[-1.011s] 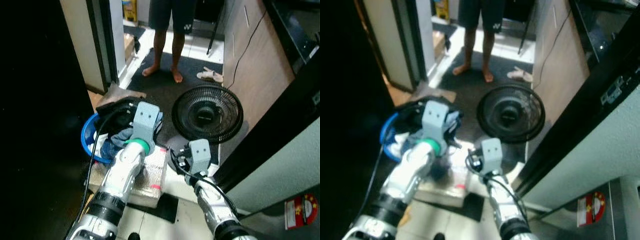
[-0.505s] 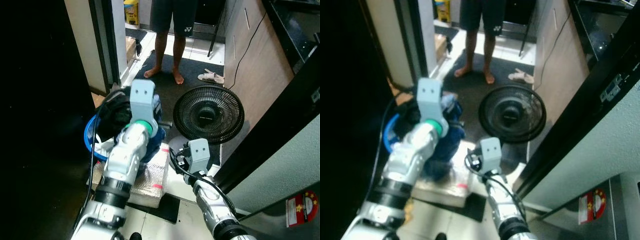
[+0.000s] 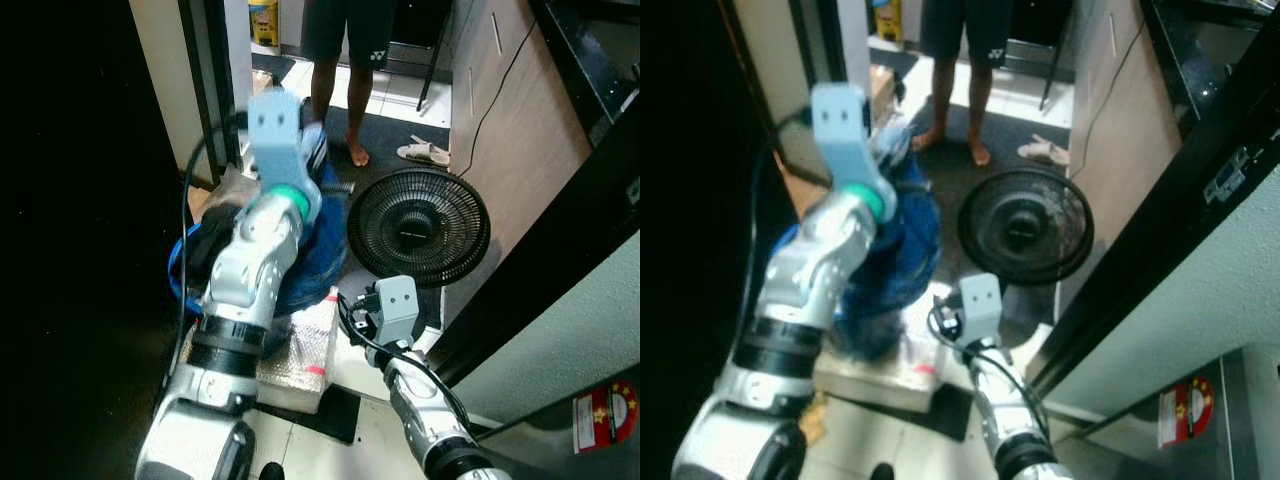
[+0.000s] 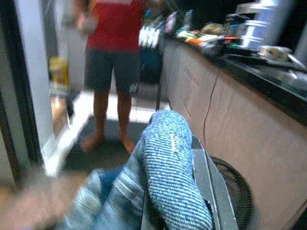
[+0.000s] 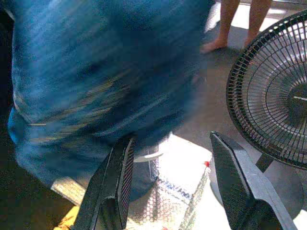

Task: Clothes washing

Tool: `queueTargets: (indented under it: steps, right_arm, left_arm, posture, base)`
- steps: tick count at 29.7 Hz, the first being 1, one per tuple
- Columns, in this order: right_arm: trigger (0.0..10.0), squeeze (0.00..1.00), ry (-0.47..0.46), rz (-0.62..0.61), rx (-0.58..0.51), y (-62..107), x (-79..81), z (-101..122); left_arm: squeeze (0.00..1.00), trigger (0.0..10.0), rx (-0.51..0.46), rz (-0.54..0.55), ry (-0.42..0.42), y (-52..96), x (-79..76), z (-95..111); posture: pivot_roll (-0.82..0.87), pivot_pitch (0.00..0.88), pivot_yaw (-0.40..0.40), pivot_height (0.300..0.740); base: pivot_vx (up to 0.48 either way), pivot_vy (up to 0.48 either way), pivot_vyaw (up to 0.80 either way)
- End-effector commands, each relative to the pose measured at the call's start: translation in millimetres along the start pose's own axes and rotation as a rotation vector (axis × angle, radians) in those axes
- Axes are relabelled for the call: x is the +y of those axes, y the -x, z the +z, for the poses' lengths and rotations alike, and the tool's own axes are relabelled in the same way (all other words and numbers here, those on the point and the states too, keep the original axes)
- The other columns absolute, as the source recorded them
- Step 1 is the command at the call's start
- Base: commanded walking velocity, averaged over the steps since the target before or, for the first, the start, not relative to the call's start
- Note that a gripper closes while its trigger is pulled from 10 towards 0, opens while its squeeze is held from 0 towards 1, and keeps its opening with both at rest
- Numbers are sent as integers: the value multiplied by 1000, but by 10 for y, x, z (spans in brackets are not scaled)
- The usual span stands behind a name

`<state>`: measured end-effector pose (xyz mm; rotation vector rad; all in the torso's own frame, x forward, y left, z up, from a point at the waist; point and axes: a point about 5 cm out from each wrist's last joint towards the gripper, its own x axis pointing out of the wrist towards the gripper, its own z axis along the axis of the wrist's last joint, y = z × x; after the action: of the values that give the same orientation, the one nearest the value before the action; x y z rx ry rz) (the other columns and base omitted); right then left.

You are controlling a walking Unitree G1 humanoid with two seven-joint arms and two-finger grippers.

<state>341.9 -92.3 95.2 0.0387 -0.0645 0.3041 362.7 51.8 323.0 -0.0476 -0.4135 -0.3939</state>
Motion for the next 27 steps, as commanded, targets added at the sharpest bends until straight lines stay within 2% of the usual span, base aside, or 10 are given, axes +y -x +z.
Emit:
queueTargets:
  steps: [1,3,7,8,11,14,15,20,21,27]
  right_arm:
    - [10000,0,-7,-10,16,34,-8,-57]
    - [10000,0,-7,-11,13,33,-10,-53]
    - [10000,0,-2,-20,17,55,-64,-65]
    - [10000,0,-2,-20,17,55,-64,-65]
    - [10000,0,2,-15,20,52,-57,-68]
    - [10000,0,2,-12,19,44,-48,-61]
    - [10000,0,2,-7,15,31,-35,-48]
    - [10000,0,1,-6,13,25,-29,-42]
    - [10000,0,9,-12,-69,-4,-53,121]
    - [10000,0,22,-68,-266,-53,-204,598]
  left_arm:
    - [0,10000,-57,-22,-73,-13,34,97]
    - [0,10000,-49,-7,-108,-5,132,83]
    - [0,10000,-55,156,-209,47,719,195]
    - [0,10000,-55,156,-209,47,719,195]
    - [0,10000,-98,270,-263,91,1068,396]
    - [0,10000,-108,303,-282,115,1173,454]
    - [0,10000,-119,336,-319,167,1307,515]
    - [0,10000,-125,336,-340,187,1355,528]
    - [0,10000,-111,292,-301,294,1248,426]
    - [0,10000,-143,213,-218,375,962,414]
  posture:
    - [24,139,46,740]
    - [24,139,46,740]
    - [32,138,35,740]
    - [32,138,35,740]
    - [34,135,30,740]
    - [37,132,29,740]
    - [40,129,30,740]
    - [40,129,30,740]
    - [48,112,27,740]
    - [60,93,18,740]
  base:
    - [0,0,0]
    - [0,0,0]
    - [0,0,0]
    - [0,0,0]
    - [0,0,0]
    - [0,0,0]
    - [0,0,0]
    - [0,0,0]
    - [0,0,0]
    - [0,0,0]
